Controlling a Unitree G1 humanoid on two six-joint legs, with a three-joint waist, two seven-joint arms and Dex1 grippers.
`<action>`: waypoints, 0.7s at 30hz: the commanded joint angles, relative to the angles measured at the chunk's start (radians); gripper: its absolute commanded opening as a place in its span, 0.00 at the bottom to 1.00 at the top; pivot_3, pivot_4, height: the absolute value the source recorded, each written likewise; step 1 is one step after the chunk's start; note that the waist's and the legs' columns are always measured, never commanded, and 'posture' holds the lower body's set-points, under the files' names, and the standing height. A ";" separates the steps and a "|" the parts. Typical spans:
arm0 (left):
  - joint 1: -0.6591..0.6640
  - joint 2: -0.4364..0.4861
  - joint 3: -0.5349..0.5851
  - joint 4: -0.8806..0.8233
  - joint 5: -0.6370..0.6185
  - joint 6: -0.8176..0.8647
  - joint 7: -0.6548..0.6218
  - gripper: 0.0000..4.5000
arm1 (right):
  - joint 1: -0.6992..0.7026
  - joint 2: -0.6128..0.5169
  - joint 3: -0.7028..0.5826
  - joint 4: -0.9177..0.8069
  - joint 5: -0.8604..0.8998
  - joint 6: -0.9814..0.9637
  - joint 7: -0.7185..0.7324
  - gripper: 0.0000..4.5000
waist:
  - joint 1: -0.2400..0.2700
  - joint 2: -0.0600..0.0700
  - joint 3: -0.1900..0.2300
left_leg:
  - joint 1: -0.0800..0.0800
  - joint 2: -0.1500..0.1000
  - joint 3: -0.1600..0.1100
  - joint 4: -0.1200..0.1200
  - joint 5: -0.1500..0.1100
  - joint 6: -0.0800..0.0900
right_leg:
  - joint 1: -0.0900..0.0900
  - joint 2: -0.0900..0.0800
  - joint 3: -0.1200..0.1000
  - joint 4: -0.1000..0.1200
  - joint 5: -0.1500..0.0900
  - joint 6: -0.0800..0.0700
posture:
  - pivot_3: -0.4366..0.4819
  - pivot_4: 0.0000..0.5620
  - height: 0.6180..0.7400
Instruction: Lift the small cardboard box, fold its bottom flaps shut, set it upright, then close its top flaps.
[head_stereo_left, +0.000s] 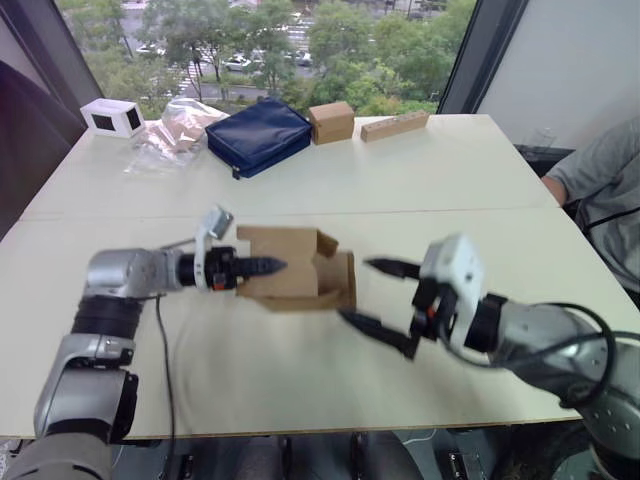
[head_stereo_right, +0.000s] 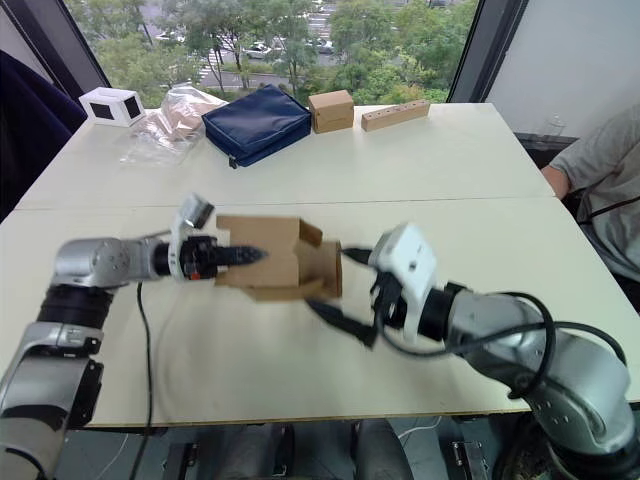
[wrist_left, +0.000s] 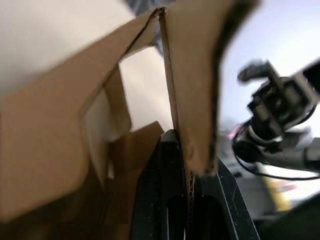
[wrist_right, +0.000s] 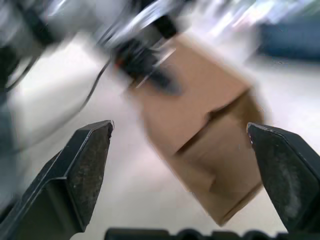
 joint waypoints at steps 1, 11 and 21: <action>-0.112 0.018 0.037 -0.049 0.024 -0.134 -0.018 0.02 | -0.126 0.106 -0.053 0.067 0.043 -0.071 -0.139 1.00 | -0.001 0.000 0.000 | 0.000 -0.001 0.000 0.000 0.000 0.000 | 0.000 0.000 0.000 0.001 0.000 0.000 | 0.48 0.27 1.00; -0.313 0.026 -0.004 0.016 0.129 -0.378 -0.132 0.00 | -0.380 0.117 -0.102 0.273 0.031 -0.146 -0.136 0.26 | -0.004 0.001 0.000 | -0.003 -0.001 0.001 0.000 0.000 0.000 | -0.003 0.001 0.000 0.001 0.000 0.000 | 0.48 0.27 1.00; -0.384 0.012 -0.005 0.087 0.157 -0.432 -0.186 0.00 | -0.385 0.162 0.002 0.287 -0.044 -0.139 -0.146 0.00 | -0.009 0.001 0.000 | -0.004 -0.001 0.000 0.000 0.000 0.001 | -0.005 0.002 0.000 0.002 0.000 0.000 | 0.48 0.27 1.00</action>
